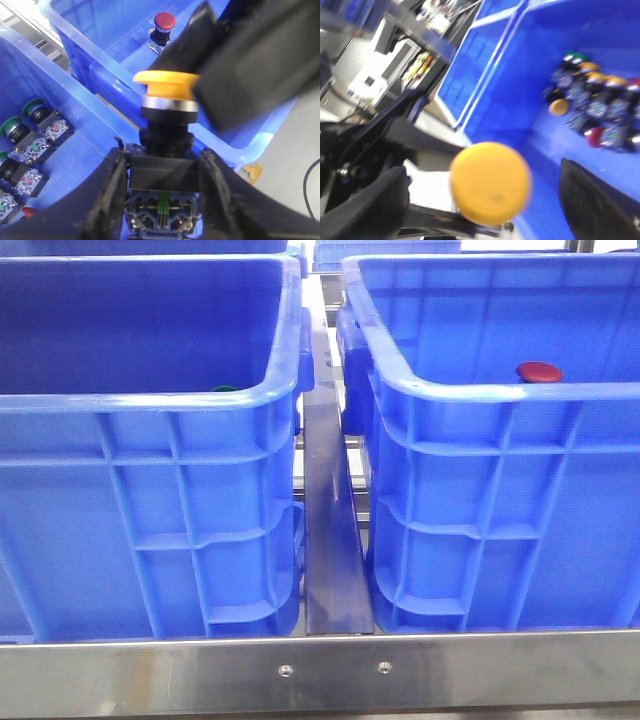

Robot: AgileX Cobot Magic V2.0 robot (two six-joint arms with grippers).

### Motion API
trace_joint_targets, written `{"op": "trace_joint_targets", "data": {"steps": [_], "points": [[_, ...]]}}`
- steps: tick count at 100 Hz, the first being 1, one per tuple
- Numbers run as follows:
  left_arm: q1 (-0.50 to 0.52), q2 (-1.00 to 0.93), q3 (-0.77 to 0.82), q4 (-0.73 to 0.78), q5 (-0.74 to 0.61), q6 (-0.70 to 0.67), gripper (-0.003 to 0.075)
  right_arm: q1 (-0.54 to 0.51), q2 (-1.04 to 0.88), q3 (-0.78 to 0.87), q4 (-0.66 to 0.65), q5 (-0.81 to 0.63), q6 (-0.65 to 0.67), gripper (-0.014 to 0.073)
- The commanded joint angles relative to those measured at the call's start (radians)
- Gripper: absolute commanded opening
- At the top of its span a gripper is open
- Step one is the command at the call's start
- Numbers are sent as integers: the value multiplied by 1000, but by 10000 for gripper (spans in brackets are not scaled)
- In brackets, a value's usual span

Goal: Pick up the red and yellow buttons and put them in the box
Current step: 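Pass the yellow button from the left gripper to the right gripper, then carry the yellow button with the right gripper over the red button's bin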

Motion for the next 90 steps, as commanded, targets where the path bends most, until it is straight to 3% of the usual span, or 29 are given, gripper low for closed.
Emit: {"op": "trace_joint_targets", "data": {"steps": [1,27,33,40,47,59,67,74,90], "points": [[-6,-19,-29,-7,-72,2,-19,20,-23,-38,83,28,-33,603],[-6,-19,-32,-7,-71,2,-17,21,-23,-39,85,8,-35,245],[-6,-19,-33,-7,-71,2,1,21,-23,-39,85,10,-35,232],[-6,-19,-33,-7,-71,2,73,21,-23,-39,85,10,-39,232],[-6,-19,-33,-7,-69,2,198,21,-23,-39,84,6,-43,232],[-6,-19,-33,-7,-64,2,489,21,-23,-39,84,-7,-71,232],[-6,-19,-33,8,-64,2,606,17,-24,-39,84,-25,-88,232],[-6,-19,-33,23,-64,2,643,5,-25,-39,84,-48,-108,232],[6,-19,-33,58,-64,-38,643,-63,-29,-39,84,-85,-148,232]]}}
